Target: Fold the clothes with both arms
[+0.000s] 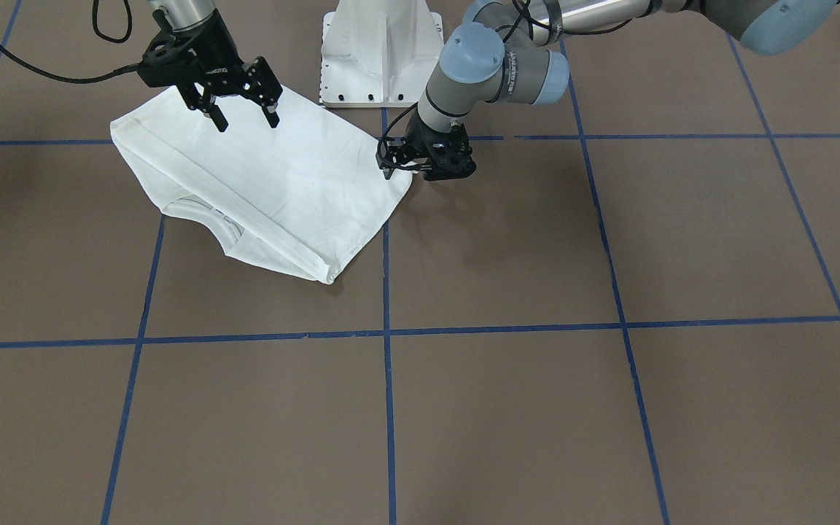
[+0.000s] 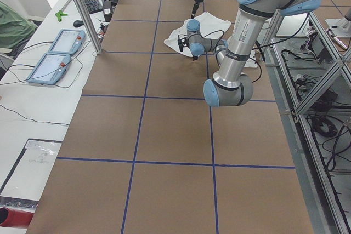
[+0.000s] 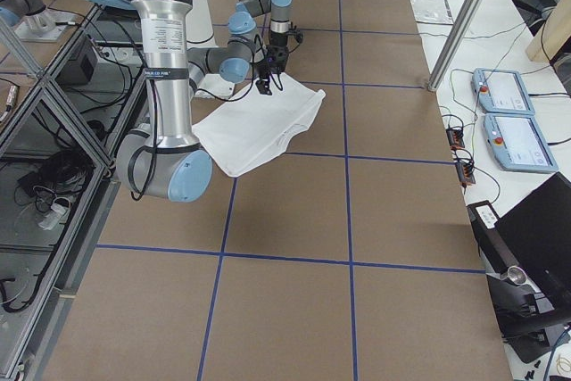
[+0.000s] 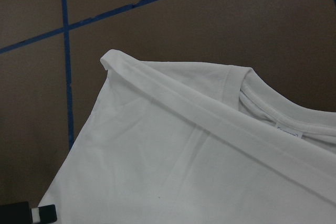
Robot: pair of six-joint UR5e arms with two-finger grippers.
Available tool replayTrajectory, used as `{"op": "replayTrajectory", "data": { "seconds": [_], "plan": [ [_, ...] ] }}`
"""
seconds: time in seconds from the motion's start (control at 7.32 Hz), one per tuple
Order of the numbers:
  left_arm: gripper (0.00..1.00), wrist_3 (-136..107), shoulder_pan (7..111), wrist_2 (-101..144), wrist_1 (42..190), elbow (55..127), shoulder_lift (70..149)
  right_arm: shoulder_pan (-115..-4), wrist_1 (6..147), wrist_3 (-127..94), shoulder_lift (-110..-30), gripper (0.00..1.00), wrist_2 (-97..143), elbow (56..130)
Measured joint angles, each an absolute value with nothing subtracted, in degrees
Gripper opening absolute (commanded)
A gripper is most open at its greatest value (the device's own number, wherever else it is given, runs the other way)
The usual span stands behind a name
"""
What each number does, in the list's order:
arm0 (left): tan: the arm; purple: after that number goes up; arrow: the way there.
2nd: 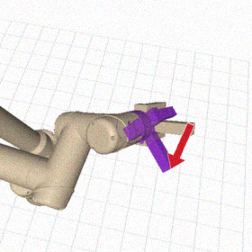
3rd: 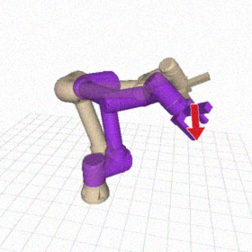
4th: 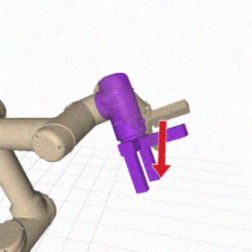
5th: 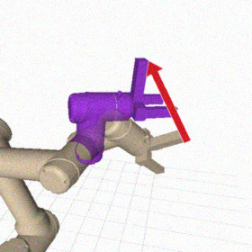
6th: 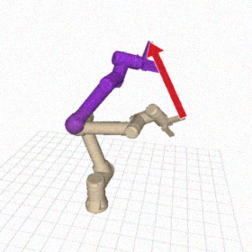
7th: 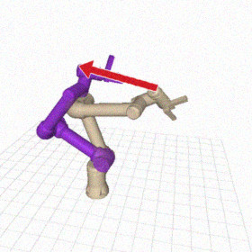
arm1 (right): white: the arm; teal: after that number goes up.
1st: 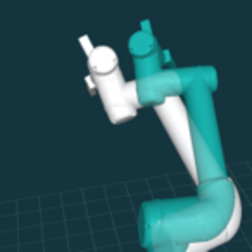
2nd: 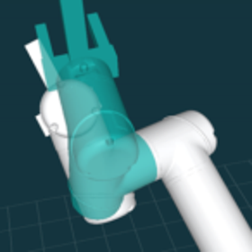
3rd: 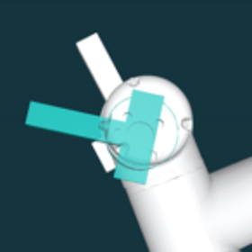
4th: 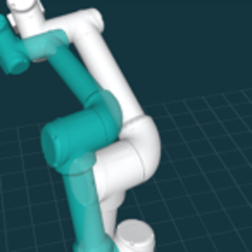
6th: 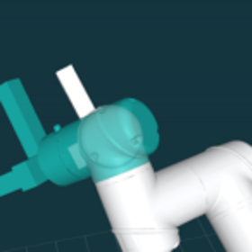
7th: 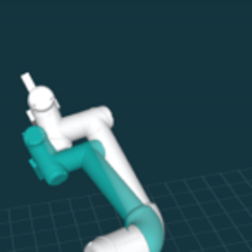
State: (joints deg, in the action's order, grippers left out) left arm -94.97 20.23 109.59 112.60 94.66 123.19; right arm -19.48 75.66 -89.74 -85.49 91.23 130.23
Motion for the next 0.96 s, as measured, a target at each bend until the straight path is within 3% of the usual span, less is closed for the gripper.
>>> {"op": "replayTrajectory", "data": {
  "seconds": [0.41, 0.68, 0.96],
  "plan": [
    [0.47, -95.1, 20.1, 110.0, 112.4, 94.7, 123.2, -19.5, 75.7, -89.7, -85.5, 1.0, 91.2, 130.2],
    [0.0, -95.1, 20.0, 110.3, 112.0, 95.2, 123.2, -19.7, 75.8, -89.7, -85.5, 1.0, 91.2, 130.2],
    [0.0, -95.1, 20.0, 111.2, 111.9, 95.5, 123.2, -20.0, 75.8, -89.7, -85.5, 1.0, 91.2, 130.2]
  ]
}}
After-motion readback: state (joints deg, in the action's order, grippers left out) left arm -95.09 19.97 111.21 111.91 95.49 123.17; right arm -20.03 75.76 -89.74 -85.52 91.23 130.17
